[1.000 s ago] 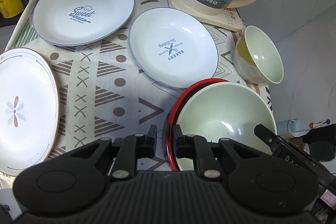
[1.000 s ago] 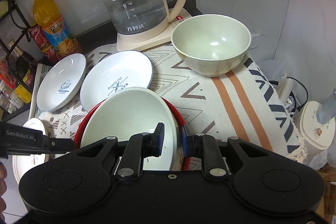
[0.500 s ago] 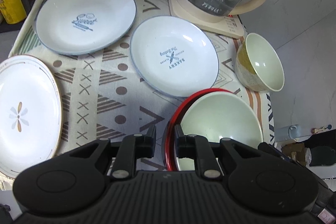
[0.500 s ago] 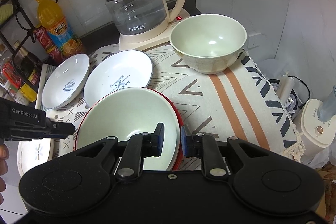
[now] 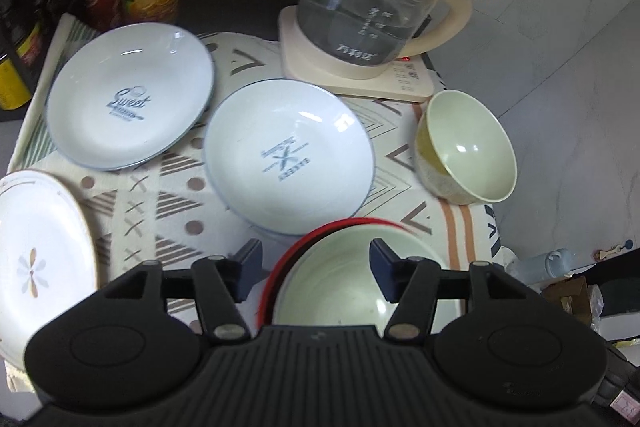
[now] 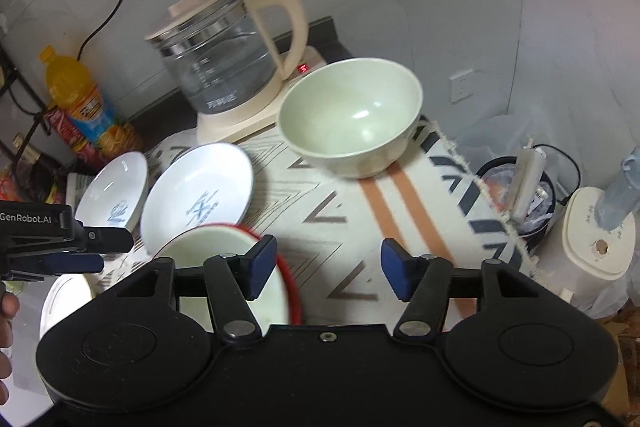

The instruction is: Organize plates and bowls

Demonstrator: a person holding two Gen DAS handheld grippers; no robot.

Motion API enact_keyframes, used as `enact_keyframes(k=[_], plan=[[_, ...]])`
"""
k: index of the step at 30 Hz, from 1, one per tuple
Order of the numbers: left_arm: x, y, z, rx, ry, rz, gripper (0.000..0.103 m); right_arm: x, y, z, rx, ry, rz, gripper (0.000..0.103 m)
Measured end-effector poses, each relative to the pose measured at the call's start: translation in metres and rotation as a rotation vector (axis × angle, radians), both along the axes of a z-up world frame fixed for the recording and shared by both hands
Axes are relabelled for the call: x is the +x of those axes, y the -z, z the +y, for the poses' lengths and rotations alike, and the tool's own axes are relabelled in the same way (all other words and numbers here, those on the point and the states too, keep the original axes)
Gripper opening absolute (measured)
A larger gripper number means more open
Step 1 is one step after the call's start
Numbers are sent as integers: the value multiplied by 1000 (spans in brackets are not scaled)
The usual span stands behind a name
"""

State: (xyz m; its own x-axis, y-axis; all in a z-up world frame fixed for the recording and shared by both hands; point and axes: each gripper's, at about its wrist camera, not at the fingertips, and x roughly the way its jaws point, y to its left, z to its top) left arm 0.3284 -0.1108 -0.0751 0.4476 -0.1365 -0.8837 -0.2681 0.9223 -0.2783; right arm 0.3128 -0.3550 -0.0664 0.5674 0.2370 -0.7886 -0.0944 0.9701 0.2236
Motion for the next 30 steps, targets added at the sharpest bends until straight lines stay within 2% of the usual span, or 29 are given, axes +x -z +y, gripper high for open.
enact_keyframes(k=[20, 24, 30], plan=[[89, 18, -64, -33, -3, -39, 58, 80, 19, -43, 31, 26, 1, 58], [112, 24, -76, -45, -8, -58, 57, 97, 28, -49, 57, 42, 17, 54], [140, 41, -89, -54, -4, -40, 54, 117, 45, -54, 111, 66, 44, 43]])
